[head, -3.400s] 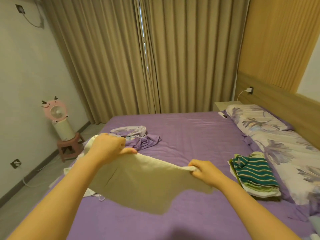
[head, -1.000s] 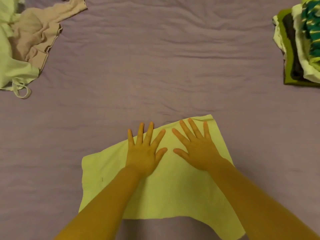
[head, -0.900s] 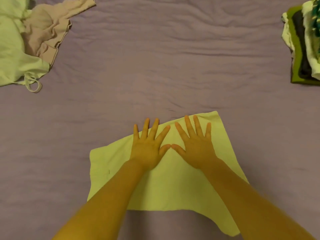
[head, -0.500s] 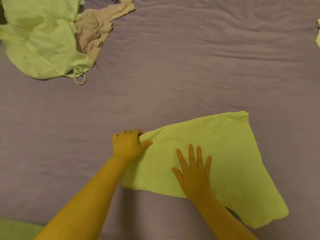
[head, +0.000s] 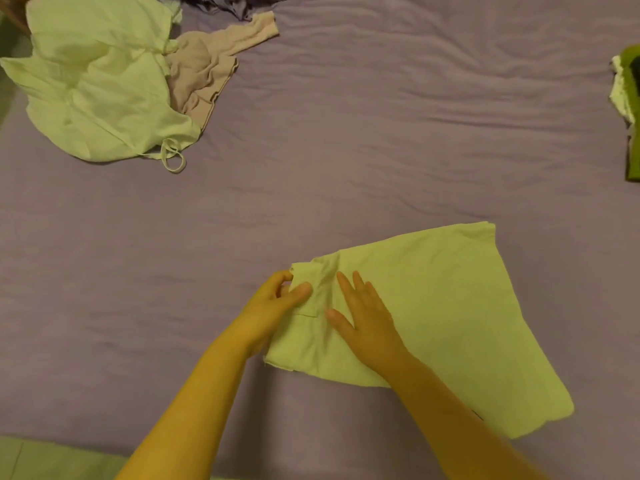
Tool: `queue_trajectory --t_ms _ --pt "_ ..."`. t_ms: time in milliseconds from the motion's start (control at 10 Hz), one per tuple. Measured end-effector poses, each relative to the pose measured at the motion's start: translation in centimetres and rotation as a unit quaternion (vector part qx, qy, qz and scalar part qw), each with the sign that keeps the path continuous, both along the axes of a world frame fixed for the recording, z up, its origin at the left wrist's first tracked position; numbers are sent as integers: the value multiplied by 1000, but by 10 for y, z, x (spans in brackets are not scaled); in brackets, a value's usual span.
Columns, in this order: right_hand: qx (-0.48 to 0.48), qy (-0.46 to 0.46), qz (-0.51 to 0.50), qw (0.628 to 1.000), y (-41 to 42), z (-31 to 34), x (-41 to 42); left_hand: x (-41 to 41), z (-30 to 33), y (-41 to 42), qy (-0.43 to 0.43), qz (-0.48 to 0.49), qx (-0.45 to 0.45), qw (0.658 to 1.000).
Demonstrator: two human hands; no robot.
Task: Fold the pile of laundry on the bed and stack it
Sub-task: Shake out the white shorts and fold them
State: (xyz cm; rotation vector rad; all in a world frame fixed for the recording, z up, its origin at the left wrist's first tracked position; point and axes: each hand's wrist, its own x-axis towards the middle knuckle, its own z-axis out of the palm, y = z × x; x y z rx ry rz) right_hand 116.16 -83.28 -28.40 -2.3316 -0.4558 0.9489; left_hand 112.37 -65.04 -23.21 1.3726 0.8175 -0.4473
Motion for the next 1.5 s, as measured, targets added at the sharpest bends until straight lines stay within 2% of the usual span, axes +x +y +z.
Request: queue_trajectory --t_ms 100,200,300,400,500,600,700,800,900,1000,1100,1200,1300,1400,1500 --pt "239 121 -128 955 12 45 -6 11 31 -31 -15 -28 -61 998" --pt "252 64 -245 934 -1 65 -9 22 53 -62 5 -75 -119 990" --pt "258 151 -268 916 -42 90 0 33 65 -91 24 -102 -163 981" --pt "-179 28 -95 979 -57 91 8 44 70 -123 32 -88 -208 974" --pt "-251 125 -172 944 -74 74 14 50 67 -155 23 -86 -214 973" --pt "69 50 -271 959 -127 87 30 52 55 -185 -10 -80 -168 982" --pt "27 2 -247 969 -156 62 39 45 31 -202 -74 -97 32 992" --pt "2 -8 -218 976 -171 41 58 31 -1 -202 -113 -280 362 882" --pt "-34 -14 -167 985 -182 26 85 28 -19 -207 -156 -416 519 730" --pt "-63 -4 -113 992 -178 8 98 45 -35 -212 -226 -449 543 673" --pt "-110 -45 -52 992 -183 -9 106 77 -51 -199 -214 -458 574 644" --pt "-100 -70 -12 992 -194 -18 108 115 -58 -177 -192 -431 558 683" --pt "-65 -67 -22 995 -203 -20 106 150 -57 -156 -182 -411 494 744" --pt "-49 -48 -73 995 -210 -18 105 170 -62 -149 -185 -421 481 746" --pt "-33 -65 -98 993 -214 -14 107 174 -69 -146 -177 -432 539 701"
